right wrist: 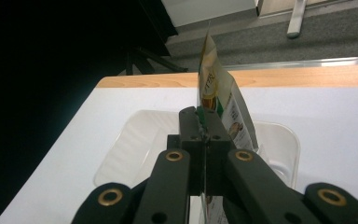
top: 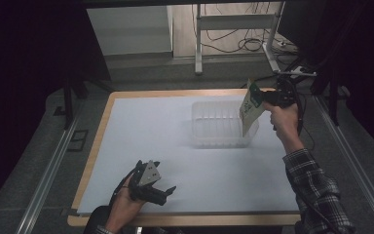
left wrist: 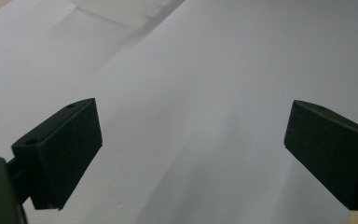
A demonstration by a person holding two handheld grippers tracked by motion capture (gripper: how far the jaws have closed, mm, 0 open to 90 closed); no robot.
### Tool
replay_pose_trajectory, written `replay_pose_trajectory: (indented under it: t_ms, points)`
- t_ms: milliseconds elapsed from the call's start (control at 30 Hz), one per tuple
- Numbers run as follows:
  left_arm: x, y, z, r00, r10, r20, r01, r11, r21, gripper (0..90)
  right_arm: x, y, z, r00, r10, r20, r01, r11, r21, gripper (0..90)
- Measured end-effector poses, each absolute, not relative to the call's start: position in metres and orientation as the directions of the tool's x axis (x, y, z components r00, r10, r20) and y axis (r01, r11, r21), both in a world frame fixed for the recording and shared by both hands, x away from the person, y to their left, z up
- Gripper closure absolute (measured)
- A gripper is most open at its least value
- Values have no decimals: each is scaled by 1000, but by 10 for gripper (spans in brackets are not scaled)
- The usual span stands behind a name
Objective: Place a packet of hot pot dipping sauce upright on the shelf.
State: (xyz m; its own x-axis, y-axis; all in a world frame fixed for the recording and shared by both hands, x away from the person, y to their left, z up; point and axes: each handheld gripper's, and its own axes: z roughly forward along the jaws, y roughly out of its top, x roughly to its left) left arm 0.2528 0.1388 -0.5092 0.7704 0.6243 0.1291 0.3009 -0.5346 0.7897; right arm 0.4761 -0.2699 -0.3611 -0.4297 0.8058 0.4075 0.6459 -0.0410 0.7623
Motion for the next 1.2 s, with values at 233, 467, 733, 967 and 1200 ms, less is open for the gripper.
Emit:
replay_pose_trajectory:
  t_ms: [233, 467, 733, 967, 1200]
  points:
    - [253, 139, -509, 770, 624, 131, 299, -536, 789, 39, 478, -267, -372, -424, 808, 410, 661, -33, 749, 892]
    - [253, 139, -509, 772, 622, 132, 298, -538, 788, 39, 481, -266, -386, -408, 816, 409, 680, -27, 733, 890]
    - [252, 138, -509, 774, 618, 135, 297, -543, 786, 39, 481, -266, -392, -401, 821, 406, 684, -26, 729, 885]
    - [252, 137, -509, 775, 616, 139, 294, -547, 784, 38, 479, -268, -385, -411, 821, 396, 664, -28, 747, 841]
    - [252, 137, -509, 776, 615, 141, 293, -549, 783, 38, 476, -270, -386, -425, 815, 394, 664, -15, 748, 791]
